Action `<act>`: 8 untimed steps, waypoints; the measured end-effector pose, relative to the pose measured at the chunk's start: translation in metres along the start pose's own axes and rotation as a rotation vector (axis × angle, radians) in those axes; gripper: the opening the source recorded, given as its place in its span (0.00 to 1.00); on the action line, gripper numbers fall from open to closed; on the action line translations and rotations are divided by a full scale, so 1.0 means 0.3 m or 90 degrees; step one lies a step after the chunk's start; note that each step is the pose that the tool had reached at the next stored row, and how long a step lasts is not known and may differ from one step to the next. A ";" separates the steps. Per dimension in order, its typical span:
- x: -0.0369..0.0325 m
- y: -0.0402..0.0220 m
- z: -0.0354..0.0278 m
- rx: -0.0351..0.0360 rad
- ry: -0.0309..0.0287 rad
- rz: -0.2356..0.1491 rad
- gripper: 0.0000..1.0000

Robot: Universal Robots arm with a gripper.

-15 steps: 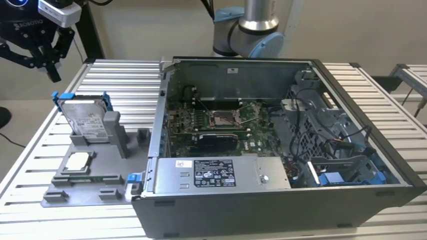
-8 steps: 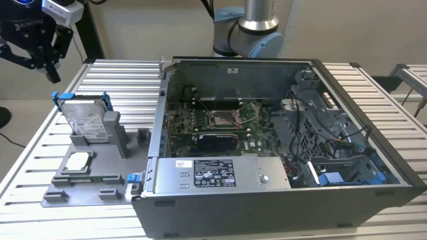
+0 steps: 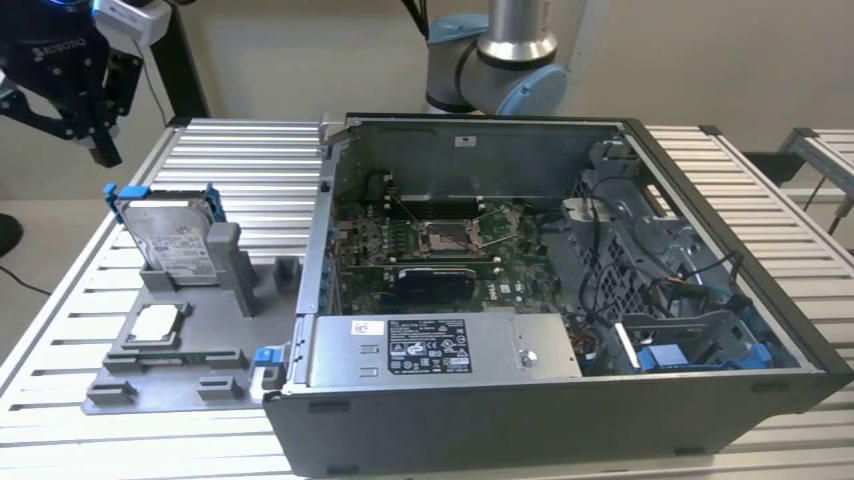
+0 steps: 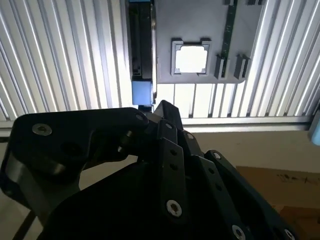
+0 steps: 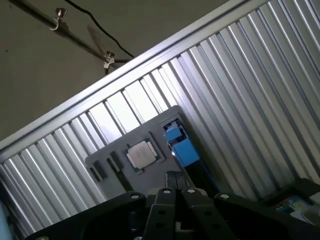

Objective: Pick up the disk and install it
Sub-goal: 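Pick up the disk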

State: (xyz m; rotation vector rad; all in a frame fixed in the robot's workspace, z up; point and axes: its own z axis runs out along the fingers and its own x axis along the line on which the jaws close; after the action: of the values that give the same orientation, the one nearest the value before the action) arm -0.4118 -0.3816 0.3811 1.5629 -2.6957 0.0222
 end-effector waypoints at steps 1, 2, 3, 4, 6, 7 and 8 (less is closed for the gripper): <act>0.000 0.000 0.000 0.0007 0.0005 -0.012 0.00; 0.000 0.000 0.000 0.0012 0.0010 -0.023 0.00; 0.000 0.000 0.000 0.0017 0.0012 -0.035 0.00; 0.000 0.000 0.000 0.0020 0.0011 -0.046 0.00; 0.000 0.000 0.000 0.0028 0.0011 -0.069 0.00; 0.000 0.000 0.001 0.0031 0.0012 -0.081 0.00; 0.000 0.000 0.001 0.0036 0.0011 -0.093 0.00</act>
State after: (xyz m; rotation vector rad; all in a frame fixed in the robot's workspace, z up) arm -0.4118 -0.3816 0.3808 1.7564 -2.5742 0.0282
